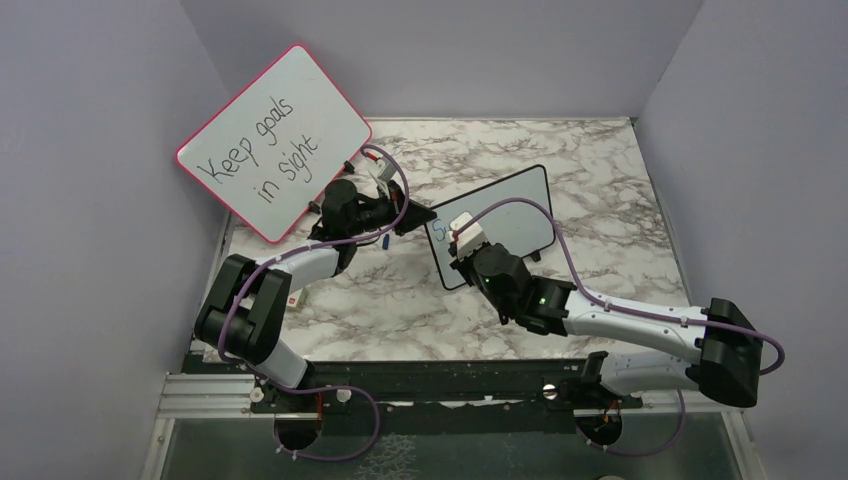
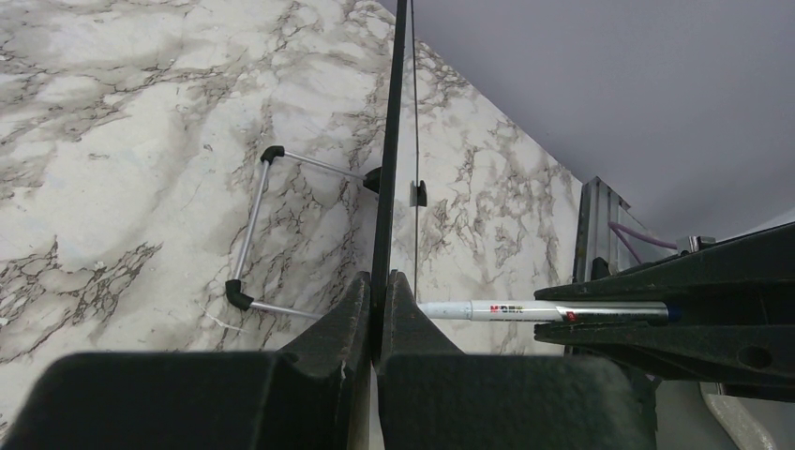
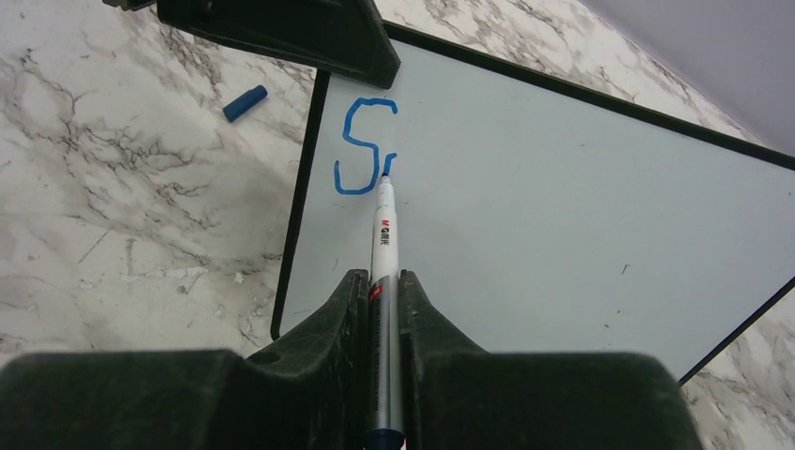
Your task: Write a sentence on the whiteboard
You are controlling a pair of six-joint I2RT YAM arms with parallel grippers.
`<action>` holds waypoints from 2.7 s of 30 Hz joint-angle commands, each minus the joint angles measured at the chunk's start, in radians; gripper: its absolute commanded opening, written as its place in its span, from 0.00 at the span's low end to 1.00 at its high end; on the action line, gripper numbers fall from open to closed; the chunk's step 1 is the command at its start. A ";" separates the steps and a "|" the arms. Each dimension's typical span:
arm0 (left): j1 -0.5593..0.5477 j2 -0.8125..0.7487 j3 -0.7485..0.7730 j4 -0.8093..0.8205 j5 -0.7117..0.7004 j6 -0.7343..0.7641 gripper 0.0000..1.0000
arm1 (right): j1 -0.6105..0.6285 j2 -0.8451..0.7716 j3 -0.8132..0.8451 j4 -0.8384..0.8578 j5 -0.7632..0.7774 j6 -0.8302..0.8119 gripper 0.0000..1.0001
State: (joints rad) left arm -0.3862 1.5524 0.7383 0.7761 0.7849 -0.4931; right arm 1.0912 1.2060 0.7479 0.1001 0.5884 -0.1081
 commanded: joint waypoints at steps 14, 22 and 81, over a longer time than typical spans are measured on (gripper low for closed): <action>-0.010 -0.012 0.006 -0.008 0.036 0.005 0.00 | -0.004 0.004 0.017 -0.114 -0.046 0.056 0.01; -0.011 -0.015 0.003 -0.008 0.038 0.005 0.00 | -0.005 -0.012 -0.008 -0.023 0.011 0.031 0.01; -0.013 -0.015 0.005 -0.008 0.037 0.004 0.00 | -0.013 -0.034 -0.011 -0.069 0.009 0.045 0.01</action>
State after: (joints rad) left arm -0.3866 1.5520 0.7383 0.7765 0.7853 -0.4938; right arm 1.0843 1.1820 0.7326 0.0383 0.6079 -0.0696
